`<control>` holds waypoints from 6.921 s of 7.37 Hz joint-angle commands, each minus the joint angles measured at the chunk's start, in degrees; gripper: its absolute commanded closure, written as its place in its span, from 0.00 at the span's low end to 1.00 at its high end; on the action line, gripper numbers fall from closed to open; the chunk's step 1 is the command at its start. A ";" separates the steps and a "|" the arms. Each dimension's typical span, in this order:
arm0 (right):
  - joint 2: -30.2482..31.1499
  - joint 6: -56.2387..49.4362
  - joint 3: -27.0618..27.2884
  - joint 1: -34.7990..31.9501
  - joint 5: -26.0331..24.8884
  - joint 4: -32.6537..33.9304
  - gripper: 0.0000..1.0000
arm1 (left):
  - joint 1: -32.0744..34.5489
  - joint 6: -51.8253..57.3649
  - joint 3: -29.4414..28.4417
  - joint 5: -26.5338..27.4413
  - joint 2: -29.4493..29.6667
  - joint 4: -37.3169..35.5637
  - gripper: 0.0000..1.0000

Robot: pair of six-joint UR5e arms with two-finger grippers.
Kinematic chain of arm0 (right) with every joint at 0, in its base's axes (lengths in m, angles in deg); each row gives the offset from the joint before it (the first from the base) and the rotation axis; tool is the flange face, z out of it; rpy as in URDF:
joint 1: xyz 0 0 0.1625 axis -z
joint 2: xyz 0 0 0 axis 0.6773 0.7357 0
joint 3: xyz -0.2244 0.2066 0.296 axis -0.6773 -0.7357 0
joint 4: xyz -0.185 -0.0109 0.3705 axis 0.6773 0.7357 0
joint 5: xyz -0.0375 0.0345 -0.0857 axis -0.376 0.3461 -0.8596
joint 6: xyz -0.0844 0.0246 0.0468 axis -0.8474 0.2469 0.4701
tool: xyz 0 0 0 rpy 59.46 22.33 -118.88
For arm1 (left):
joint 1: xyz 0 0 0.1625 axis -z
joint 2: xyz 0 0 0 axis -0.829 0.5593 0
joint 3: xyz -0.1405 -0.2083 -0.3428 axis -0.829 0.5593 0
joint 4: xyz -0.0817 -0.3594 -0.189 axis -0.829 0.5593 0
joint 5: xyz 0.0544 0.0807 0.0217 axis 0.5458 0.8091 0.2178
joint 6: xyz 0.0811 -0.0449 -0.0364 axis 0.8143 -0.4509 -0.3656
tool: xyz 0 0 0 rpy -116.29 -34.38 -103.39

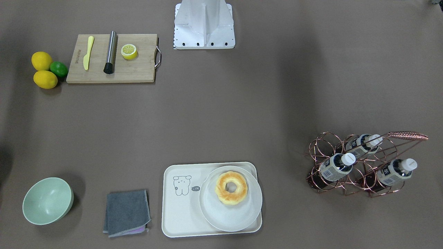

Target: Place tea on tray

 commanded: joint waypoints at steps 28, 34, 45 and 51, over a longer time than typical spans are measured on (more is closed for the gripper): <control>4.83 0.18 4.45 -0.17 3.31 -0.84 0.00 | -26.47 -27.78 -12.38 12.06 32.59 11.23 0.07; 6.15 0.44 5.34 -0.17 3.57 -0.84 0.00 | -24.71 -28.83 -14.23 12.05 34.08 11.14 0.12; 6.33 0.18 5.42 -0.17 3.66 -0.84 0.00 | -23.75 -29.70 -16.08 11.96 36.11 10.44 0.91; 7.29 0.18 5.69 -0.17 4.45 -0.84 0.00 | -17.51 -30.50 -11.63 6.16 39.27 3.25 1.00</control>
